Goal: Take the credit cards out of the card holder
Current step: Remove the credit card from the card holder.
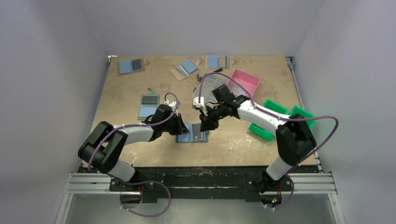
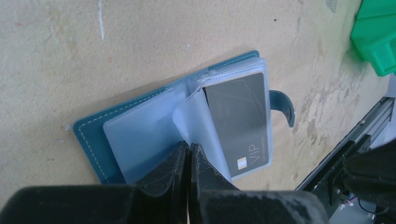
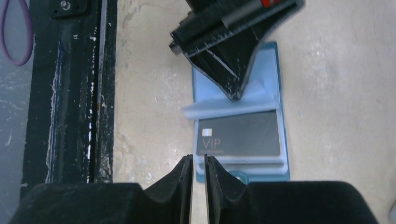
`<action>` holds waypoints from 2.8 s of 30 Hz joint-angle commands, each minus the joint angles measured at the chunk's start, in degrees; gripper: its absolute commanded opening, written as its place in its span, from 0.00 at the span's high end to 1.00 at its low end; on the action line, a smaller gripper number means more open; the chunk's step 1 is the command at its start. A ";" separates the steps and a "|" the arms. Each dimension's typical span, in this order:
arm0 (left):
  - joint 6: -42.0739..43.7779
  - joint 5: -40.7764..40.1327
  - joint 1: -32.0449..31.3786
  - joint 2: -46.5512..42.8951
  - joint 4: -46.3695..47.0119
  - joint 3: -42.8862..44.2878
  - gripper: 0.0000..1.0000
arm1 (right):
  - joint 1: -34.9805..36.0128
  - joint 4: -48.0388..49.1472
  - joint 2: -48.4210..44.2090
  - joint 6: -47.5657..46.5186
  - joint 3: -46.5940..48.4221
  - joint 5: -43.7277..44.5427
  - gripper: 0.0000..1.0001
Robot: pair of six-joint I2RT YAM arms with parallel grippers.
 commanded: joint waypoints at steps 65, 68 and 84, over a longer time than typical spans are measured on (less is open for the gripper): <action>-11.33 -4.29 0.88 -2.75 20.59 -13.07 0.63 | 2.88 10.67 16.03 19.37 2.35 12.96 0.90; -11.65 -3.49 0.97 -2.01 21.94 -13.11 0.64 | 2.88 10.28 16.72 19.33 2.53 13.14 0.90; -16.43 0.54 1.28 2.93 31.60 -15.71 0.84 | 3.62 8.74 20.25 20.86 4.38 8.73 0.92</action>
